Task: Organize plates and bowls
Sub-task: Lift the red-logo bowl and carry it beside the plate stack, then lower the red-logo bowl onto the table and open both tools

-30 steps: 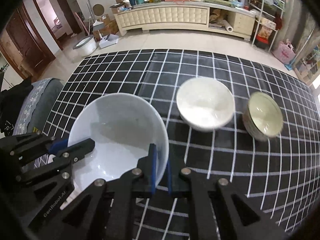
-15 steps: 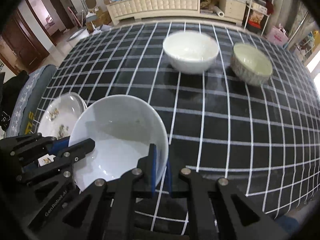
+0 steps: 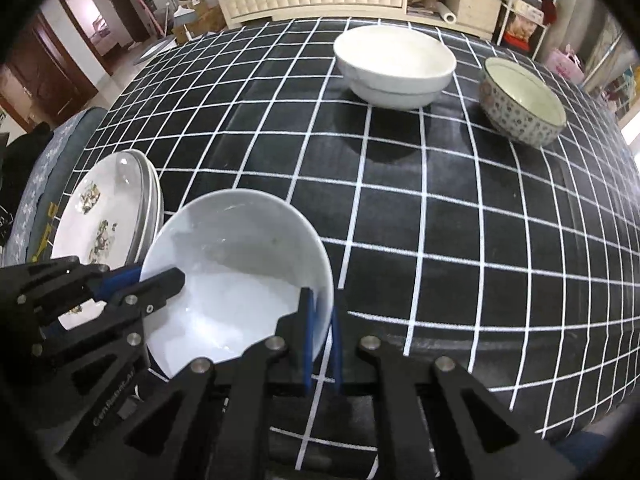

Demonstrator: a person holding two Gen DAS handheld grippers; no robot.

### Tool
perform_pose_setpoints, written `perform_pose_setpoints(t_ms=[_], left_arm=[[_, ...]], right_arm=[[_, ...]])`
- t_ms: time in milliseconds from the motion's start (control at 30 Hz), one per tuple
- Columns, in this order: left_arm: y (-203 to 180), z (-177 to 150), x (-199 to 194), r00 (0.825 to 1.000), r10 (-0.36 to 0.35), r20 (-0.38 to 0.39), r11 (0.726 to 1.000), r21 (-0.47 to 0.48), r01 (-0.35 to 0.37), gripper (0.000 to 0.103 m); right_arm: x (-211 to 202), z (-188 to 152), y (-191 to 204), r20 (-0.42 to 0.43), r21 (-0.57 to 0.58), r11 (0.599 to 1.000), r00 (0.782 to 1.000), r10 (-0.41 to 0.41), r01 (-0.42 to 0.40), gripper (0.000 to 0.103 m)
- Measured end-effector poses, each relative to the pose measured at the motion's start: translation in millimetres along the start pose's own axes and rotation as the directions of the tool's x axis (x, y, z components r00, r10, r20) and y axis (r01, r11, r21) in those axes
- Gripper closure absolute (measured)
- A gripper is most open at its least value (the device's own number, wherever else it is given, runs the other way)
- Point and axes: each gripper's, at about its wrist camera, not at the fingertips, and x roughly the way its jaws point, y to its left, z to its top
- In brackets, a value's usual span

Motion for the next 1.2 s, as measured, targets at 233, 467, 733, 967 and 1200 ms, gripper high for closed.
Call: perform_pose_setpoints(t_ms=[233, 467, 733, 967, 1200], left_arm=[[1, -1, 0, 1.0, 0.001, 0.01, 1.0, -0.012, -0.001, 0.093], [6, -4, -12, 0.999, 0.016, 0.049, 1.0, -0.013, -0.015, 0.086], [17, 8, -36, 0.997, -0.028, 0.078, 0.999, -0.034, 0.031, 0.084], [29, 30, -55, 0.993, -0.061, 0.1, 0.996, -0.054, 0.067, 0.08], [32, 67, -73, 0.99, -0.032, 0.139, 0.998, -0.044, 0.039, 0.079]], right_arm=[[-1, 1, -1, -0.017, 0.021, 1.0, 1.0, 0.012, -0.012, 0.092], [-14, 2, -6, 0.016, 0.06, 0.998, 1.0, -0.012, 0.011, 0.087], [-33, 14, -9, 0.042, 0.059, 0.997, 0.998, -0.052, 0.05, 0.086], [-49, 35, -20, 0.068, 0.065, 0.996, 0.996, -0.064, 0.06, 0.084], [-63, 68, -30, 0.1, 0.053, 0.996, 0.992, -0.072, 0.067, 0.083]])
